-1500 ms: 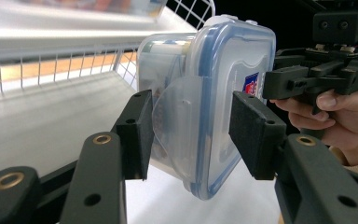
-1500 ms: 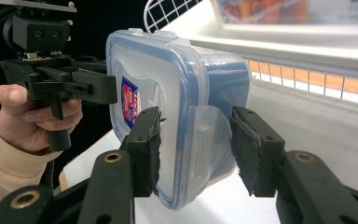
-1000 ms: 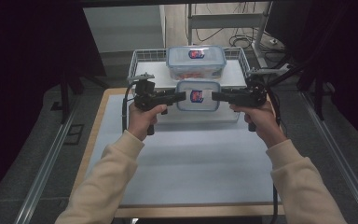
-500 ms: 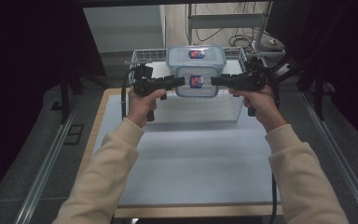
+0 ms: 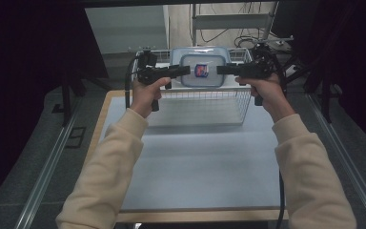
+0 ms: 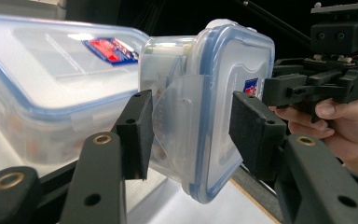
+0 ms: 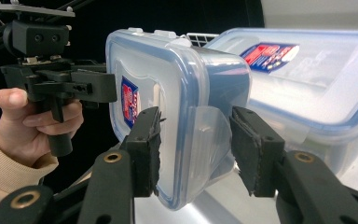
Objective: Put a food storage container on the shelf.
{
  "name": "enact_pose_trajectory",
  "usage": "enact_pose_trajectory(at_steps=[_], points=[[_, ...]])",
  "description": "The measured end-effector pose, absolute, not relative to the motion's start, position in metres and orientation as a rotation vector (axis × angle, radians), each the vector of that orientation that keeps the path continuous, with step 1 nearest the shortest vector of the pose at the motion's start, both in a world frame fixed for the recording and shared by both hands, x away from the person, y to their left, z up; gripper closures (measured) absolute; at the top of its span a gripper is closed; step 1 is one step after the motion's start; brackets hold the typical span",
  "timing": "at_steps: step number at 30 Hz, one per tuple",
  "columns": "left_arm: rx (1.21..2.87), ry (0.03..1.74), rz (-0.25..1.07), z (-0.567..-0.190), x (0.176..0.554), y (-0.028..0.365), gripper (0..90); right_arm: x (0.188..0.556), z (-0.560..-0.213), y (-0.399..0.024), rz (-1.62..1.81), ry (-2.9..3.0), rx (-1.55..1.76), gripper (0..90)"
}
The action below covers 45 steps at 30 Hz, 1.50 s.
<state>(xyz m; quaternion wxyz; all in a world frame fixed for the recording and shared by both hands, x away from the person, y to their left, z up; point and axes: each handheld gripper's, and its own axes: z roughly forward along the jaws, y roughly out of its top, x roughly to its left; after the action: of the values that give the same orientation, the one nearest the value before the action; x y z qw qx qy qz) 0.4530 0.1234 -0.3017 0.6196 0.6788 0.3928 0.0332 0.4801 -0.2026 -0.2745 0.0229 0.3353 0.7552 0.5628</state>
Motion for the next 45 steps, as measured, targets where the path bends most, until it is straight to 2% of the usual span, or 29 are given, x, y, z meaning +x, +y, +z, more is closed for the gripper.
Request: enact_pose_trajectory(at_steps=[7,23,35,41,42,45], points=[[1.544,0.910,0.077,-0.293,0.466,0.126,51.0,0.494,-0.264,-0.200,1.738,2.342,1.032,53.8],[1.515,0.945,0.070,-0.274,0.515,0.126,50.9,0.549,-0.243,-0.197,1.745,2.360,1.068,53.6],[1.489,1.010,0.055,-0.284,0.532,0.121,50.4,0.572,-0.254,-0.198,1.769,2.335,1.174,51.9],[1.466,1.084,0.021,-0.284,0.537,0.119,43.3,0.576,-0.259,-0.195,1.799,2.286,1.259,48.7],[1.461,1.119,0.008,-0.287,0.540,0.118,42.3,0.576,-0.261,-0.192,1.774,2.287,1.277,43.8],[1.442,1.132,-0.007,-0.289,0.543,0.119,41.6,0.576,-0.264,-0.191,1.780,2.277,1.295,41.6]])
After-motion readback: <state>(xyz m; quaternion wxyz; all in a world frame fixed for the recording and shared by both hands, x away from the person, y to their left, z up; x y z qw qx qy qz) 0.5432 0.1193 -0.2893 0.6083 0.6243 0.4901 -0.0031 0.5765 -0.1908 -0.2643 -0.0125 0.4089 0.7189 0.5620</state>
